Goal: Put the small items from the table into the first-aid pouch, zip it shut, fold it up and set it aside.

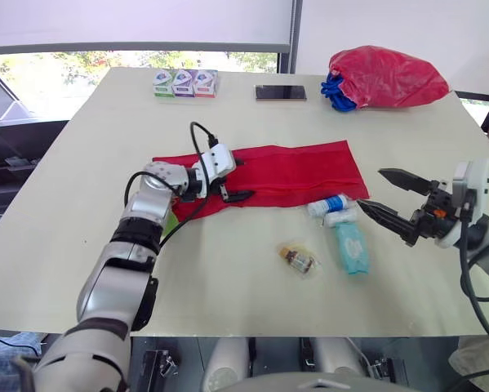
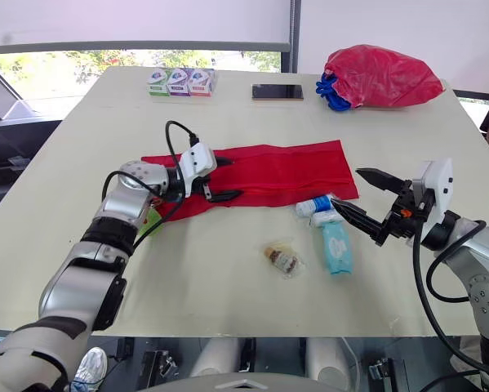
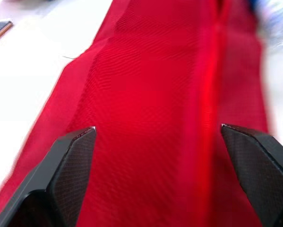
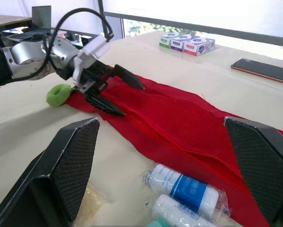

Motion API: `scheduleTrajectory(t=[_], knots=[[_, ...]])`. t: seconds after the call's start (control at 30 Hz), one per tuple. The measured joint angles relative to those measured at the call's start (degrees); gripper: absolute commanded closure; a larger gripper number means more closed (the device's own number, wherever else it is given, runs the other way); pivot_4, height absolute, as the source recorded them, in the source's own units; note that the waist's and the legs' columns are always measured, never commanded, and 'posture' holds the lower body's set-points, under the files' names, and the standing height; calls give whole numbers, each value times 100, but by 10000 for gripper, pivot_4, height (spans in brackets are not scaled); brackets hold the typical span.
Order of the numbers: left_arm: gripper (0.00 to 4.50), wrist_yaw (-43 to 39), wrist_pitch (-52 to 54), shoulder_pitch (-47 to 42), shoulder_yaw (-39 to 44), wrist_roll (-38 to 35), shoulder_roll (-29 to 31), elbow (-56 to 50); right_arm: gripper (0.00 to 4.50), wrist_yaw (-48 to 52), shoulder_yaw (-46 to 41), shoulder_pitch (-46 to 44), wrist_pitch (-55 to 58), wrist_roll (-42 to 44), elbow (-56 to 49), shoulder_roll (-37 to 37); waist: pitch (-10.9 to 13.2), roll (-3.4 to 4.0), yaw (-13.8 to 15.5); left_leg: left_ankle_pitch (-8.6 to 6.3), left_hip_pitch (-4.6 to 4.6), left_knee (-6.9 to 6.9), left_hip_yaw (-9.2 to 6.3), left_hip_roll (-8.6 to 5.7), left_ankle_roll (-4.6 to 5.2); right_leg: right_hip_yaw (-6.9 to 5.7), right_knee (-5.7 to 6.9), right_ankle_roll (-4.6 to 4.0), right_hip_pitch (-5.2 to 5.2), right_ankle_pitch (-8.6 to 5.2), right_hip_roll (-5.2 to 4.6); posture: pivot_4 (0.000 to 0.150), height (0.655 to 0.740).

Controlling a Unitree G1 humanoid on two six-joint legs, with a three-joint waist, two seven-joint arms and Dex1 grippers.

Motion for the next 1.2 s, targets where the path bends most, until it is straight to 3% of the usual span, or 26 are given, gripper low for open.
scheduleTrajectory(t=[0.03, 0.13, 0.4, 0.47, 0.93, 1.2], knots=[[566, 83, -180, -161, -75, 128, -53, 328, 0, -52, -2, 5, -1, -6, -8, -1, 0, 0, -3, 0, -1, 0, 0, -1, 0, 0, 0, 0, 0, 0, 0, 1500, 7400], [8149, 158, -500, -425, -171, 291, -247, 949, 0, -178, -1, 36, -3, -34, -107, -1, 0, -1, 4, 0, -6, 0, 1, -4, 1, -2, -1, 1, -1, 0, -1, 1500, 7400], [41523, -143, -1144, -684, -149, 396, -422, 1663, 0, -358, -73, 426, -15, -52, -341, -70, 1, -1, 10, 0, -8, 0, 0, -4, 1, -6, 1, 0, -1, 0, -1, 1500, 7400], [43768, -328, -1259, -686, -105, 329, -501, 1704, 0, -350, -162, 511, -25, -58, -344, -109, 1, -2, 11, 0, -8, 4, 0, -4, 1, -5, 1, 1, 0, 0, -2, 1500, 7400], [43768, -859, -1517, -564, 21, 155, -817, 1588, 0, -179, -301, 565, -47, -44, -330, -308, 2, -2, 22, -3, -14, 34, -11, -4, 5, -10, 8, 2, 8, 1, -2, 1500, 7400], [43768, -825, -1517, -590, 156, 111, -566, 1660, 0, 990, -1223, 1173, -186, 148, -147, -1042, 2, -4, 24, -3, -12, 38, -20, -3, 6, -9, 8, 3, 12, 1, -2, 1500, 7400]])
